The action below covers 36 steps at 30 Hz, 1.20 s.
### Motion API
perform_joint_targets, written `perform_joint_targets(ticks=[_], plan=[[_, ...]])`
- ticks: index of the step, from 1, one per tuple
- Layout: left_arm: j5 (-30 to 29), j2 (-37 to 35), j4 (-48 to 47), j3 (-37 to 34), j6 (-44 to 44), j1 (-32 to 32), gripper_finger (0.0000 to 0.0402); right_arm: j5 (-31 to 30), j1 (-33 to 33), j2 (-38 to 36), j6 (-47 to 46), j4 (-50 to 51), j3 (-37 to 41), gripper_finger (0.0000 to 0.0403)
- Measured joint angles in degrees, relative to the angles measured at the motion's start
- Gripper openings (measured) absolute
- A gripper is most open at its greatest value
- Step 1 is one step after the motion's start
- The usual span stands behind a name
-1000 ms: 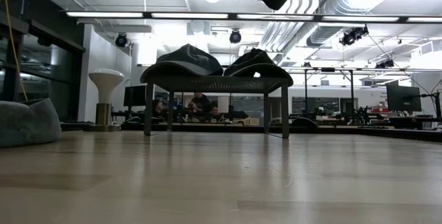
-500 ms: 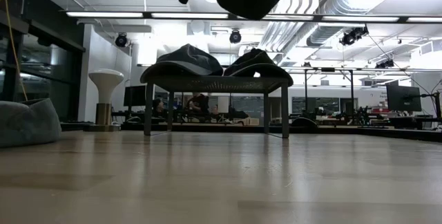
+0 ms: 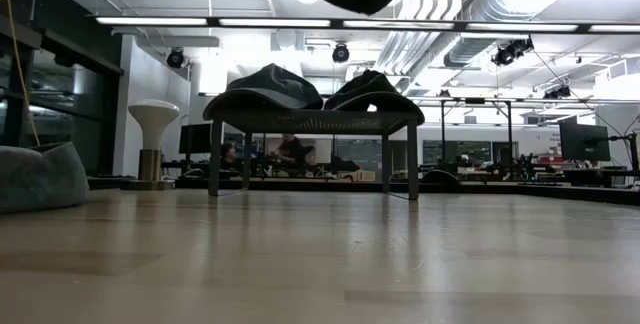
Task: Pick & Place hat
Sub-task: Stack the black cap on top of the other black cap on the shelf
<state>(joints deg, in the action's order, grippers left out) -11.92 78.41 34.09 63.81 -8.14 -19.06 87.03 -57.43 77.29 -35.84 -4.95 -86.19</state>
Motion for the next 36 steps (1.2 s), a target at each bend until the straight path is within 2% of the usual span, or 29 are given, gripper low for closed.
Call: perform_joint_targets(ticks=[6,11,15,20,25,30,36], plan=[[1.75,-0.02,0.20,0.68,-0.05,-0.13,0.0006,-5.61,-2.16,-0.06,3.30,-5.03,-0.02,0.0038],[2.46,-0.15,1.01,0.75,-1.01,-0.23,0.0006,-7.30,-5.64,-0.10,3.31,-7.95,-0.02,0.0063],[3.54,-0.15,0.91,0.75,-1.42,-0.23,0.0006,-8.14,-7.72,-0.10,5.94,-7.84,-0.02,0.0101],[3.63,-0.15,0.83,0.77,-1.53,-0.19,0.0006,-12.14,-11.71,-0.10,10.21,-7.85,-0.02,0.0161],[1.57,-0.15,0.94,0.77,-1.50,-0.17,0.0006,-13.77,-15.10,-0.06,12.29,-7.78,-0.02,0.0208],[0.67,-0.15,2.33,0.77,-1.20,-0.17,0.0006,-11.85,-15.33,-0.06,15.53,-5.05,-0.02,0.0222],[-1.91,-0.13,2.34,0.77,-0.12,-0.14,0.0006,-15.06,-11.51,0.07,22.70,3.44,-0.02,0.0223]])
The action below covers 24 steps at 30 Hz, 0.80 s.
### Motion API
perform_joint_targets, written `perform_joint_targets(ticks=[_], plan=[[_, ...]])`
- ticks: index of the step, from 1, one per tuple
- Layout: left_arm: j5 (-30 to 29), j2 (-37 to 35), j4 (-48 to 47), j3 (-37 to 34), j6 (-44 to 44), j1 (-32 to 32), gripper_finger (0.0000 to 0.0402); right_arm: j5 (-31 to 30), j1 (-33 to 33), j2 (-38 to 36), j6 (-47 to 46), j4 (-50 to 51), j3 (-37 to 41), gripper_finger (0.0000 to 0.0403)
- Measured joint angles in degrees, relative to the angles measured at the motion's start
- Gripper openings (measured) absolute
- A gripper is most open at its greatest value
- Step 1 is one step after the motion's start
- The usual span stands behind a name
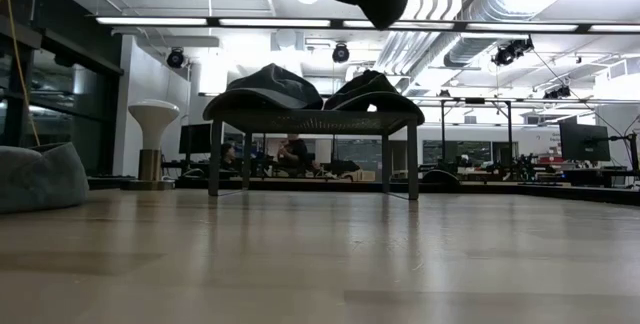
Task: Pick & Place hat
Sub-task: Stack the black cap on top of the other black cap on the shelf
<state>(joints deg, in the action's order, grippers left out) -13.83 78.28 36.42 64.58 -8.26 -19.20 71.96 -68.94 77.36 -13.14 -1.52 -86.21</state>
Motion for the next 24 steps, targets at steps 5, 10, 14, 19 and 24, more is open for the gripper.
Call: perform_joint_targets(ticks=[5,10,14,19,24], plan=[[-0.93,0.00,-0.02,0.00,-0.45,0.00,0.0006,-3.33,3.95,0.00,9.82,2.79,0.00,0.0223],[-2.51,0.00,-0.04,0.00,-0.97,0.02,0.0006,-11.58,7.00,-0.06,18.35,9.32,0.00,0.0223],[-6.11,0.00,0.03,0.00,-0.50,0.02,0.0006,-20.87,9.27,-0.63,26.41,14.04,0.02,0.0223],[-7.42,0.00,1.99,0.02,3.42,0.02,0.0006,-27.35,13.02,-1.46,28.67,16.07,0.02,0.0223],[-7.42,0.09,3.15,0.02,5.50,0.02,0.0006,-33.75,16.92,-2.14,30.11,16.07,0.02,0.0223]])
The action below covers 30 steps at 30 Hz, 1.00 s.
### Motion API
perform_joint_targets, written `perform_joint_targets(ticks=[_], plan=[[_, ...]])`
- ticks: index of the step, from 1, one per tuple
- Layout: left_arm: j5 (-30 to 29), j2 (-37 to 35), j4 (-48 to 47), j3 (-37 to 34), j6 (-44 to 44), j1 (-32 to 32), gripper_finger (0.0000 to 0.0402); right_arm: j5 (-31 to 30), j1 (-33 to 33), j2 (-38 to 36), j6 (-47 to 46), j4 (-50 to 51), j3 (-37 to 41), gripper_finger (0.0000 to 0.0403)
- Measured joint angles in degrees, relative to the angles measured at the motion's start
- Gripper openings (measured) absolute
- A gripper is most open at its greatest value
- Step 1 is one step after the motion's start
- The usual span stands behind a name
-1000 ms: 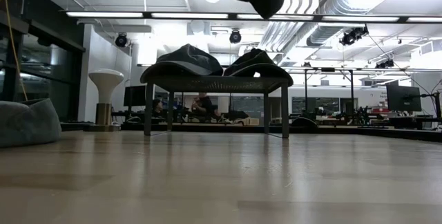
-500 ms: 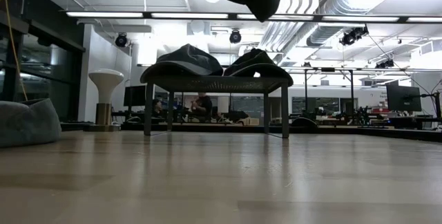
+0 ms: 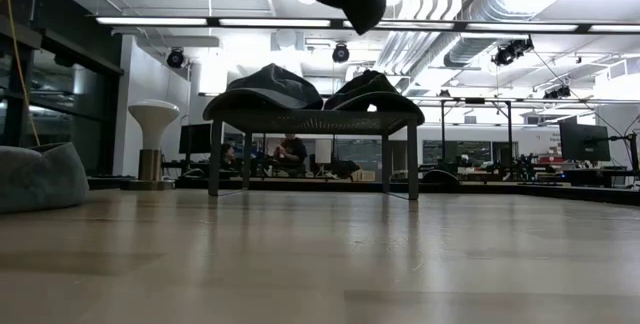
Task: Pick & Place hat
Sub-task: Stack the black cap on top of the other black cap on the shelf
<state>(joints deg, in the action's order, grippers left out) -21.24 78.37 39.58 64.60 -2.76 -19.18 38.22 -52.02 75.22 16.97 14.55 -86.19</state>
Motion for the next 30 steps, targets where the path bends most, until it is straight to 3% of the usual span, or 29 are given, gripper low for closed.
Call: perform_joint_targets(ticks=[6,18,30], plan=[[0.55,-0.04,0.15,0.00,0.83,0.00,0.0006,-11.34,3.24,0.13,1.53,-0.27,0.00,0.0223],[2.72,-0.04,0.19,0.00,1.54,0.00,0.0006,-11.30,3.21,1.38,-5.61,-1.27,0.00,0.0223],[5.97,-0.04,0.30,0.00,2.33,0.04,0.0006,-4.15,4.09,2.44,-12.48,-7.08,0.00,0.0223]])
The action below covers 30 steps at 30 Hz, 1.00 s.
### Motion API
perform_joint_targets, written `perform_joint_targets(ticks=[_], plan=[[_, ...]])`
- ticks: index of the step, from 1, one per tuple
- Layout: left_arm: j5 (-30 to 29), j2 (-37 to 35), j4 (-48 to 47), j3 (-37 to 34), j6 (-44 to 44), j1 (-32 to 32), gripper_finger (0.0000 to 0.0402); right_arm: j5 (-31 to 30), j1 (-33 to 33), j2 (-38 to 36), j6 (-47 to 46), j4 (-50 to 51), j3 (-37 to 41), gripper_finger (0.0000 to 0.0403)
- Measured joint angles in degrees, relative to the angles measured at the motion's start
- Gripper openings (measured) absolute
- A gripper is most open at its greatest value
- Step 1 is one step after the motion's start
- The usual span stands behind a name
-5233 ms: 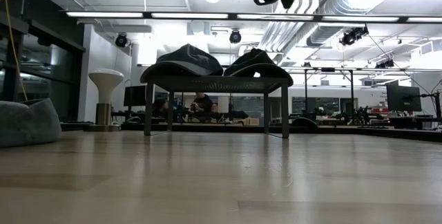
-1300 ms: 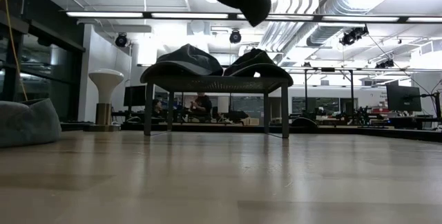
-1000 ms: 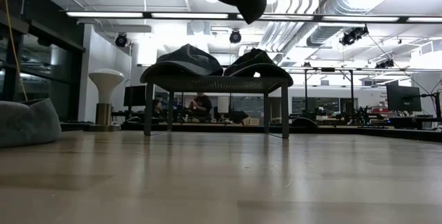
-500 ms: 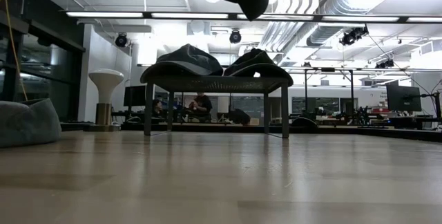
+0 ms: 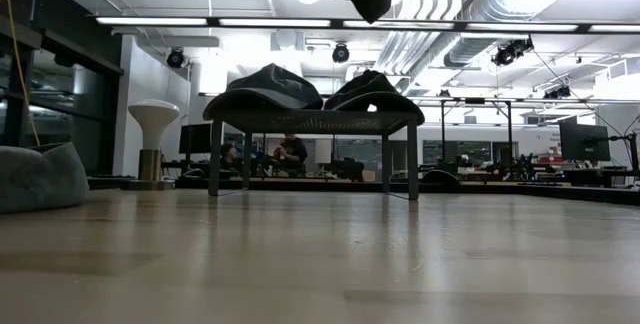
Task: Pick & Place hat
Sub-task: Stack the black cap on top of the other black cap on the shelf
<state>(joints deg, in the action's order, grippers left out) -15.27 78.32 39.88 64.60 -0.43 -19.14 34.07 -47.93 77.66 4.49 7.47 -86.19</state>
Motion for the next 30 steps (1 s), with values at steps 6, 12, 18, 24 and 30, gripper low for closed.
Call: perform_joint_targets(ticks=[6,12,18,24,30], plan=[[1.46,0.00,-0.03,0.00,-0.52,0.02,0.0006,2.96,1.18,0.44,1.40,-1.65,0.00,0.0222],[1.45,0.00,-0.13,0.00,-1.31,0.02,0.0006,2.61,1.44,0.42,1.51,-1.74,0.00,0.0192],[1.41,0.00,-0.16,0.00,-1.51,0.02,0.0006,0.70,1.43,0.42,1.51,-1.75,0.00,0.0123],[1.21,0.00,-0.20,0.00,-1.83,0.02,0.0006,2.33,1.43,0.42,1.75,-1.78,0.00,0.0047],[1.17,0.00,-0.60,0.00,-2.56,0.02,0.0006,4.03,1.43,0.42,1.71,-2.19,0.00,0.0004]])
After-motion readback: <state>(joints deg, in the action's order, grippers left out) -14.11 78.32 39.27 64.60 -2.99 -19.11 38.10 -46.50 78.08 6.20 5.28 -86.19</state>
